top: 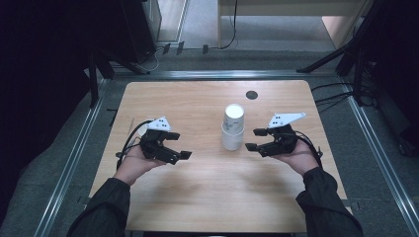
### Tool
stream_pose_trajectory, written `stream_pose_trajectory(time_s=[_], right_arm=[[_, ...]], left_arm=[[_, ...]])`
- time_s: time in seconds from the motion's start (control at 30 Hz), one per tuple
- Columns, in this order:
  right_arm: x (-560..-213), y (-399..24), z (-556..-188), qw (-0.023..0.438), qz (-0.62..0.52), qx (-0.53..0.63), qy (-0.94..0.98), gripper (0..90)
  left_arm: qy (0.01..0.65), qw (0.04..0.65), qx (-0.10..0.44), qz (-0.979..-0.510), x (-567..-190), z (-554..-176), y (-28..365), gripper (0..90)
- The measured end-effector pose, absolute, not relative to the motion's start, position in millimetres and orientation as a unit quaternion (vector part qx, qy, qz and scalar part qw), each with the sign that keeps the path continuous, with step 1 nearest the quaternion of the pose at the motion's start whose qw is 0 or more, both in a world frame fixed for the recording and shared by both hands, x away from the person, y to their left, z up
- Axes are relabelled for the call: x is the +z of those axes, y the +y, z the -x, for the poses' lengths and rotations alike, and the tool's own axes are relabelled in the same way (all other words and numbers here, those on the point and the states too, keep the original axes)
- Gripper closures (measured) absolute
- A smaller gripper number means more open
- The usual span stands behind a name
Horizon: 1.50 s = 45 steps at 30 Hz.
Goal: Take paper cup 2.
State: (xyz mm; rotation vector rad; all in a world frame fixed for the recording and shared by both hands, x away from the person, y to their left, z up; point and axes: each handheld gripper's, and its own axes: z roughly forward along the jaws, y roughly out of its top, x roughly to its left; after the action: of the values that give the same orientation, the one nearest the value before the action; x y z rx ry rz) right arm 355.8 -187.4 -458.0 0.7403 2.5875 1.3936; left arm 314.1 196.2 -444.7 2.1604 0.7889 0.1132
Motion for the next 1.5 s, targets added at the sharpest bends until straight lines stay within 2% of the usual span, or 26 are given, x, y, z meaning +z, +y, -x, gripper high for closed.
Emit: stream_pose_trajectory(time_s=[0.47,0.87,1.5], right_arm=[[-443,-185,-378,0.061,-0.240,0.449,0.858,30.8],[-418,-173,-394,0.061,-0.200,0.442,0.872,30.0],[-379,-123,-424,0.036,-0.142,0.337,0.930,29.0]], left_arm=[[0.298,0.426,0.024,-0.854,-451,-308,181,13.3],[0.288,0.415,0.008,-0.863,-459,-309,175,13.5],[0.277,0.405,-0.002,-0.871,-461,-308,171,13.5]])
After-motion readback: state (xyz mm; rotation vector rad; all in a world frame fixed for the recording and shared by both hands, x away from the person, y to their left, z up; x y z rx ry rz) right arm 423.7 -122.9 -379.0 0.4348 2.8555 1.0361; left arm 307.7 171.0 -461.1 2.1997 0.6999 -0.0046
